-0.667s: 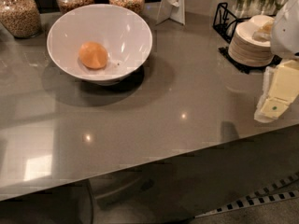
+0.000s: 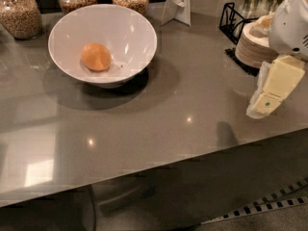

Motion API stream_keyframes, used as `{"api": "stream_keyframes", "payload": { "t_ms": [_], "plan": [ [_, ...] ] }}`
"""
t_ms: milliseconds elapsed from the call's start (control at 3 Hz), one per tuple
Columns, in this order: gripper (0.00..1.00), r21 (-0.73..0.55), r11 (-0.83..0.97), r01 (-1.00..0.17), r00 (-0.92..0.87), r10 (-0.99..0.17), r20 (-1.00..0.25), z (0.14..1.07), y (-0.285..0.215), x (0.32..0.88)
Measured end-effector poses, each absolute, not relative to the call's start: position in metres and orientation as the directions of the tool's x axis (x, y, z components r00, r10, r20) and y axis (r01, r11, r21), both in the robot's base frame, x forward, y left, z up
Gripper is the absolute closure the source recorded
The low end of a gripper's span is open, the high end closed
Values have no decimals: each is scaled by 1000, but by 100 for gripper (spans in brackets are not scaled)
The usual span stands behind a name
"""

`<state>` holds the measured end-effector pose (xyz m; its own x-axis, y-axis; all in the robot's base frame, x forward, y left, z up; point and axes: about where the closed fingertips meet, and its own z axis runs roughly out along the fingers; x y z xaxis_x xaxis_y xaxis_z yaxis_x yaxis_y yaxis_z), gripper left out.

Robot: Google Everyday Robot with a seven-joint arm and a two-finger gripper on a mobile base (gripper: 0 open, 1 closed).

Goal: Pick orange from white bowl

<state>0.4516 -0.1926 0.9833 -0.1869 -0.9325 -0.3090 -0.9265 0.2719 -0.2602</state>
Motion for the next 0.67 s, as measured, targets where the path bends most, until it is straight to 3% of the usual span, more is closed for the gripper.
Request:
{"api": "stream_keyframes", "payload": {
  "t_ms": [667],
  "plan": [
    [0, -277, 274, -921, -58, -800, -597, 1023, -84, 500]
  ]
}}
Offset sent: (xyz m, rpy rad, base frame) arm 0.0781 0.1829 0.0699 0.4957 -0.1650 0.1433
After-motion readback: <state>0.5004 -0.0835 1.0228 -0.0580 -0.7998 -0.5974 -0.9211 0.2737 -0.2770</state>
